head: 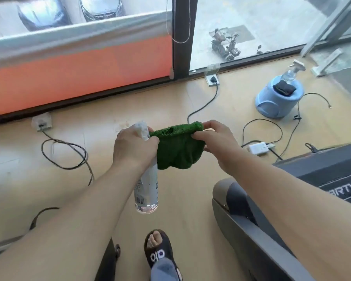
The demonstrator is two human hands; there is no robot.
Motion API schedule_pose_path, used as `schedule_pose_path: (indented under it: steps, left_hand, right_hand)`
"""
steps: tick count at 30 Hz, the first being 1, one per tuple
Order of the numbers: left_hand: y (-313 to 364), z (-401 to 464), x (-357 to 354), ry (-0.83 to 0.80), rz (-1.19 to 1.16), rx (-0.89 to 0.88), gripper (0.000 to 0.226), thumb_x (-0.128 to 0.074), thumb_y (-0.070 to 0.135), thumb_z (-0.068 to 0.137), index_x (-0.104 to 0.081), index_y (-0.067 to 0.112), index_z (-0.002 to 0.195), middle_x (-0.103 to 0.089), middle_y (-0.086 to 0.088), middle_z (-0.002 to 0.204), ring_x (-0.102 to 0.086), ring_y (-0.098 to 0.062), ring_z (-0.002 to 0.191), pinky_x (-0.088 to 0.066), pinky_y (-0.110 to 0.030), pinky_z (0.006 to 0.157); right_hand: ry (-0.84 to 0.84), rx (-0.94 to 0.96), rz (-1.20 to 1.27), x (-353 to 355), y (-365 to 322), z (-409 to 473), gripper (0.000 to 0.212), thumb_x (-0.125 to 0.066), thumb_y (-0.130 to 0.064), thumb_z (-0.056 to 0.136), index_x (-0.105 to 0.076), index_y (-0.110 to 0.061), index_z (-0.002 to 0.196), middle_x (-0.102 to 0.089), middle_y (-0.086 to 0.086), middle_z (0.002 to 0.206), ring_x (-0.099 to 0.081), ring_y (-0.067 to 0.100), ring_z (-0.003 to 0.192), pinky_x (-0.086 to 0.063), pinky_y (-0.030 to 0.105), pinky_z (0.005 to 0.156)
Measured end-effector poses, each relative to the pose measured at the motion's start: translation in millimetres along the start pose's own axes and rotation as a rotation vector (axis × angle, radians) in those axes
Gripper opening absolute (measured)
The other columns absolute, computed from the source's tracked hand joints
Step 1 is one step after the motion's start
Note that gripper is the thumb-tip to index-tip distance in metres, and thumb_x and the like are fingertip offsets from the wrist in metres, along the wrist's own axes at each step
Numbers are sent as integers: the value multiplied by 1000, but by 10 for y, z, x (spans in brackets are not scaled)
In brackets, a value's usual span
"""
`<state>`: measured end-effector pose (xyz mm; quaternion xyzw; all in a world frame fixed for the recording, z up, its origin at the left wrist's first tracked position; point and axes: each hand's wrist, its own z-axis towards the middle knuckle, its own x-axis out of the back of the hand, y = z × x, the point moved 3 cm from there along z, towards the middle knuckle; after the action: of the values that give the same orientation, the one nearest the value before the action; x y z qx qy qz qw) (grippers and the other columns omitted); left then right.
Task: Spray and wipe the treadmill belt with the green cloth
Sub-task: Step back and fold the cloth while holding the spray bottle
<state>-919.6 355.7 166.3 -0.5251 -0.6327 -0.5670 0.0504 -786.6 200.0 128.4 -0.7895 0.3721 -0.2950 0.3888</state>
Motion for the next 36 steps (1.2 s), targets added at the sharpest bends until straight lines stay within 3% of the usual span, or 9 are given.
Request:
schedule_pose_path:
  steps: [3,10,14,18,21,26,31,36]
  left_hand:
    - [381,498,-8,-77,64,-70,7,-67,20,91,-69,24,96,-65,-8,106,-59,-31,103,-46,-32,80]
    - [1664,1594,-115,-205,126,-209,9,-68,24,92,-68,33,92,-67,-2,97,-61,-29,98,-39,-31,68]
    - [2519,2036,-501,-280,181,-304,10,-67,26,90,-64,34,86,-69,-7,101,-63,-31,100,-48,-36,78]
    - [3422,2474,-1158,-366,172,-363,11,-67,25,90,-63,32,82,-71,-6,94,-70,-31,93,-60,-44,84]
    - [3915,2743,-1657,-430,175,-406,5,-67,26,88,-65,30,86,-71,-2,91,-72,-30,92,-62,-47,85]
    - [4612,3156,-2681,-545,179,-476,2,-65,33,83,-63,32,83,-73,-4,90,-74,-31,92,-61,-49,87]
    - [5047,3401,-3611,-631,126,-498,15,-59,39,72,-65,42,86,-74,-5,90,-74,-30,91,-61,-50,85]
    - [5393,3656,-4632,-743,154,-602,9,-61,34,78,-68,31,84,-70,-3,90,-67,-29,94,-57,-50,85]
  right_hand:
    - [33,-40,11,96,-274,354,13,-68,-13,86,-67,-16,99,-72,11,100,-68,26,99,-56,47,93]
    - [169,-45,142,566,-1149,1248,10,-66,-14,85,-67,-15,95,-71,13,99,-66,30,102,-53,51,95]
    - [291,-56,219,1127,-1501,1666,15,-67,-21,76,-67,-16,91,-71,12,95,-66,32,102,-53,51,94]
    - [388,-85,328,1848,-1683,2237,18,-65,-23,68,-62,-11,81,-64,8,83,-59,26,87,-49,44,91]
    - [455,-99,401,2316,-1739,2631,13,-65,-22,68,-61,-14,79,-59,4,80,-54,20,84,-44,38,84]
    - [619,-137,465,3174,-1679,3305,6,-66,-17,74,-62,-16,78,-63,3,80,-56,18,82,-47,35,82]
    - [798,-201,546,3770,-1501,3819,4,-63,-17,76,-66,-18,78,-66,0,81,-59,18,80,-52,46,92]
    - [1018,-288,615,4344,-1148,4393,23,-63,-29,64,-69,-17,83,-68,2,82,-61,22,79,-54,46,86]
